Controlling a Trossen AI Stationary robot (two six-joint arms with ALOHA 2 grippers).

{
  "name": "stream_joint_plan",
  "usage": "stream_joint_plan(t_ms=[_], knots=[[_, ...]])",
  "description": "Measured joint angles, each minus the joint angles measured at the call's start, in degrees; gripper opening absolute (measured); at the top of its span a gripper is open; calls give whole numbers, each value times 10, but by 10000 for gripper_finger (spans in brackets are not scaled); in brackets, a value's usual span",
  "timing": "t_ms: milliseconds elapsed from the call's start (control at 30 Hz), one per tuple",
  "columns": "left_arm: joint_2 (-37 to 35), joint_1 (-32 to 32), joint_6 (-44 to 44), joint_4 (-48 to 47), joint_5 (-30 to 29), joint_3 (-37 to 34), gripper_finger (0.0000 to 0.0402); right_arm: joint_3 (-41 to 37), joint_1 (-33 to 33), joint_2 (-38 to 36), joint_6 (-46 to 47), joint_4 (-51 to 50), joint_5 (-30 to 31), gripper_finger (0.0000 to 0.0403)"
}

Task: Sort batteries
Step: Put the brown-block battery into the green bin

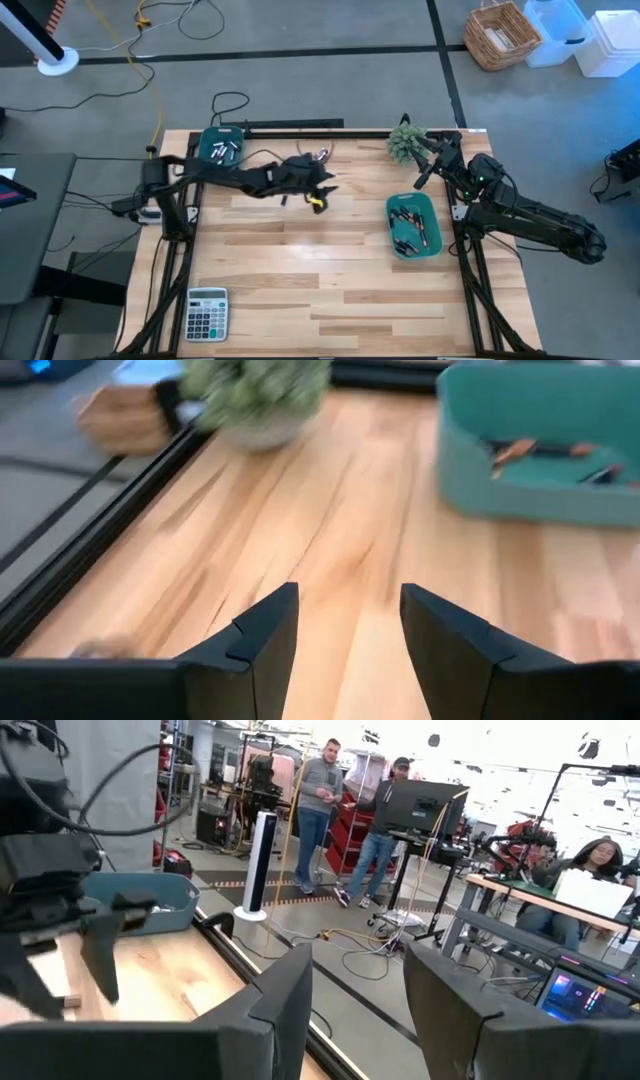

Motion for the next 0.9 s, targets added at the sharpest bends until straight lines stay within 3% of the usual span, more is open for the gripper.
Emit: stream_joint_plan(t_ms=[200,500,667,900], knots=[[-110,0,-47,-30,-93,-112,170,0,0,0,1,0,0,171],[-253,-4,-118,-102,-181,-233,170,0,1,19,12,8,0,171],[-317,-16,-148,-87,-226,-295,170,0,7,102,16,60,-1,171],[-393,-19,-160,-87,-265,-347,170,32,47,279,3,185,-4,171]])
